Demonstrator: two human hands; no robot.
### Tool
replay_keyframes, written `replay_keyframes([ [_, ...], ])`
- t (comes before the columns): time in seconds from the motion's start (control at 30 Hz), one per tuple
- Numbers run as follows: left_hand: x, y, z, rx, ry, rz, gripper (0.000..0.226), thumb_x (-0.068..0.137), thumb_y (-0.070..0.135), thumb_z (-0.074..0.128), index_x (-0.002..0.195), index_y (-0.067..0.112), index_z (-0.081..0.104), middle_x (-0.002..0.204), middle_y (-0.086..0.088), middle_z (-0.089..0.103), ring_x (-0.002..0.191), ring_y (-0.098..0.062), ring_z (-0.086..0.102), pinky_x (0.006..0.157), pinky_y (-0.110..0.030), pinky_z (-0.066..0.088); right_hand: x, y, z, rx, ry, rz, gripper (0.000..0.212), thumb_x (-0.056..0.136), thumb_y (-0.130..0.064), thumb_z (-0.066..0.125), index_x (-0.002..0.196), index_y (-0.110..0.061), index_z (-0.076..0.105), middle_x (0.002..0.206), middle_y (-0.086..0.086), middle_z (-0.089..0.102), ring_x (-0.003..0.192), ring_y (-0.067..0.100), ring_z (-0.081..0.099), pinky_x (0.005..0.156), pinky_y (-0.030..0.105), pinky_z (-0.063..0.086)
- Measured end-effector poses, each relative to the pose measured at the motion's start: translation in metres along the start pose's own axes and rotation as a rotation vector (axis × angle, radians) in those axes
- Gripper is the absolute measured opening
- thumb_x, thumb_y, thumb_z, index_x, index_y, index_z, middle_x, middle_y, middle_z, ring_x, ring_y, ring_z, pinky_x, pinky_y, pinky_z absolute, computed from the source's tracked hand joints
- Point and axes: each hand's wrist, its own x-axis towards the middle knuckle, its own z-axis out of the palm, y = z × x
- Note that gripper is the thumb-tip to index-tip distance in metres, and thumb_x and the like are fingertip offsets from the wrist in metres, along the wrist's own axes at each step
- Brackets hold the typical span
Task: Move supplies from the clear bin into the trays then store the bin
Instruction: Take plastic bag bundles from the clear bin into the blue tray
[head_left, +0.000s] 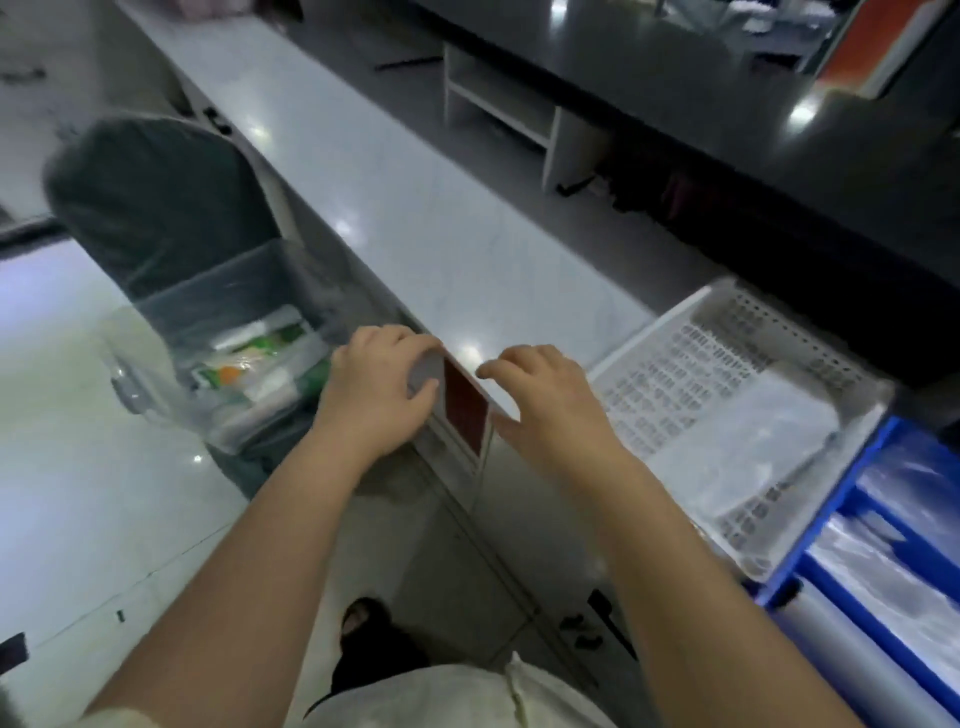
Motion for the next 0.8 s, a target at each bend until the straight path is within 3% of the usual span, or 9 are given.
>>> replay_keyframes([
  [0.2, 0.013, -0.166, -0.054, 0.110, 0.067, -0.244, 0.042, 0.077, 0.034, 0.066, 0.119, 0.029, 0.063, 0.119, 0.000, 0.063, 0.110, -0.029, 0.050, 0.087, -0.042, 0.043, 0.149, -0.112, 0.063, 0.016, -0.090, -0.262, 0.048, 0.079, -0.028, 0.069, 0.124, -0.022, 0.055, 0.122, 0.002, 0.056, 0.111, 0.030, 0.048, 0.090, 0.042, 0.043],
  [0.37, 0.021, -0.270, -0.077, 0.152, 0.044, -0.401, 0.043, 0.079, 0.038, 0.063, 0.122, 0.030, 0.061, 0.121, 0.002, 0.061, 0.110, -0.026, 0.049, 0.086, -0.040, 0.040, 0.242, -0.173, 0.111, 0.068, -0.145, -0.350, 0.049, 0.082, -0.028, 0.068, 0.128, -0.028, 0.052, 0.129, -0.004, 0.052, 0.118, 0.022, 0.044, 0.099, 0.040, 0.040],
  [0.8, 0.103, -0.428, -0.022, 0.074, -0.055, -0.786, 0.044, 0.083, 0.035, 0.063, 0.126, 0.028, 0.057, 0.127, -0.004, 0.058, 0.116, -0.029, 0.047, 0.093, -0.043, 0.039, 0.461, -0.168, 0.237, 0.141, -0.374, -0.368, 0.046, 0.082, -0.008, 0.062, 0.126, -0.020, 0.057, 0.126, 0.004, 0.056, 0.113, 0.030, 0.046, 0.092, 0.043, 0.041],
])
